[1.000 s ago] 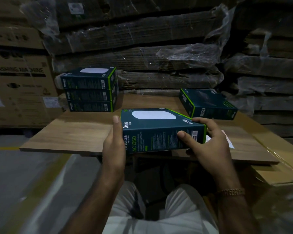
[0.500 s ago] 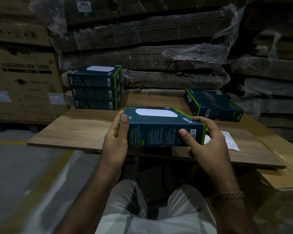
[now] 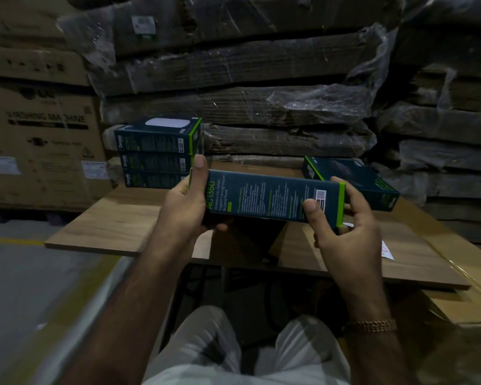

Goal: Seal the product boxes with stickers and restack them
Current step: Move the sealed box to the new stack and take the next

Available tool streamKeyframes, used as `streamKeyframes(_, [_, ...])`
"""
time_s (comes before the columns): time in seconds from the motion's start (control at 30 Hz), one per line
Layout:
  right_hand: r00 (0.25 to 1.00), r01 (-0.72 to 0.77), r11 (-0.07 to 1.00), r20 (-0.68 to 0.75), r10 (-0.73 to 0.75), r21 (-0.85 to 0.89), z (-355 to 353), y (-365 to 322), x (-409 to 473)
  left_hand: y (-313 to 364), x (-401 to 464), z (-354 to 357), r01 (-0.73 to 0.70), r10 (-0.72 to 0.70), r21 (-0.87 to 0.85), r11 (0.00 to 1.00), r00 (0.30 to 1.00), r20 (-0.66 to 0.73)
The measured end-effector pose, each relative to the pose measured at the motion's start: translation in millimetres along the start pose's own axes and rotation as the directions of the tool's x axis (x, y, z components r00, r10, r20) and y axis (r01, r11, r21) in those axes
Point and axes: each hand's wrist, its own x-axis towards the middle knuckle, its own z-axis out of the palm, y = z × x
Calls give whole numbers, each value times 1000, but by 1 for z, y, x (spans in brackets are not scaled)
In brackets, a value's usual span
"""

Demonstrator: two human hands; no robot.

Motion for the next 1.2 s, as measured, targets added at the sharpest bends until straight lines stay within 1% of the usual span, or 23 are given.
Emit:
streamKeyframes(0.2, [1000, -5, 1000, -8, 5, -8, 0, -3, 2, 11, 5, 3, 28, -28, 6, 1000, 1000, -4])
streamKeyframes(0.33, [1000, 22, 997, 0, -22, -69, -2, -8, 1, 8, 5, 4, 24, -24, -7, 1000, 999, -47])
streamKeyframes(0.4, [999, 47, 991, 4, -47, -123, -2, -11, 0, 4, 5, 6, 2, -5, -33, 999, 994, -113])
streamKeyframes(0.5, [997, 78, 979, 39, -72, -190, -4, -15, 0, -7, 1, 12, -36, 6, -110, 993, 965, -262])
streamKeyframes(0.6, [989, 103, 959, 126, -71, -265, -7, -19, 1, -21, -4, 21, -91, 1, -191, 977, 904, -428])
streamKeyframes(0.67, [981, 135, 937, 179, -80, -322, -6, -20, 1, -29, -7, 31, -117, -13, -251, 961, 886, -463])
streamKeyframes(0.73, [973, 162, 922, 212, -90, -353, -4, -18, -1, -34, -11, 43, -130, -27, -305, 943, 886, -462])
streamKeyframes(0.87, [971, 166, 927, 221, -94, -336, 0, -10, -4, -40, -8, 61, -145, -32, -371, 917, 902, -430])
streamKeyframes(1.0, [976, 89, 961, 217, -31, -263, -7, -6, -1, -37, 6, 62, -166, 22, -326, 931, 915, -403])
streamKeyframes(1.07, [979, 61, 963, 206, -6, -261, -8, -3, 2, -33, 14, 59, -214, 106, -262, 941, 921, -374])
streamKeyframes(1.13, [978, 42, 970, 206, 8, -238, -5, 0, 4, -31, 21, 57, -298, 236, -160, 941, 917, -321])
streamKeyframes(1.2, [965, 3, 982, 260, 46, -187, 1, 0, 4, -29, 26, 58, -379, 357, -48, 924, 901, -247])
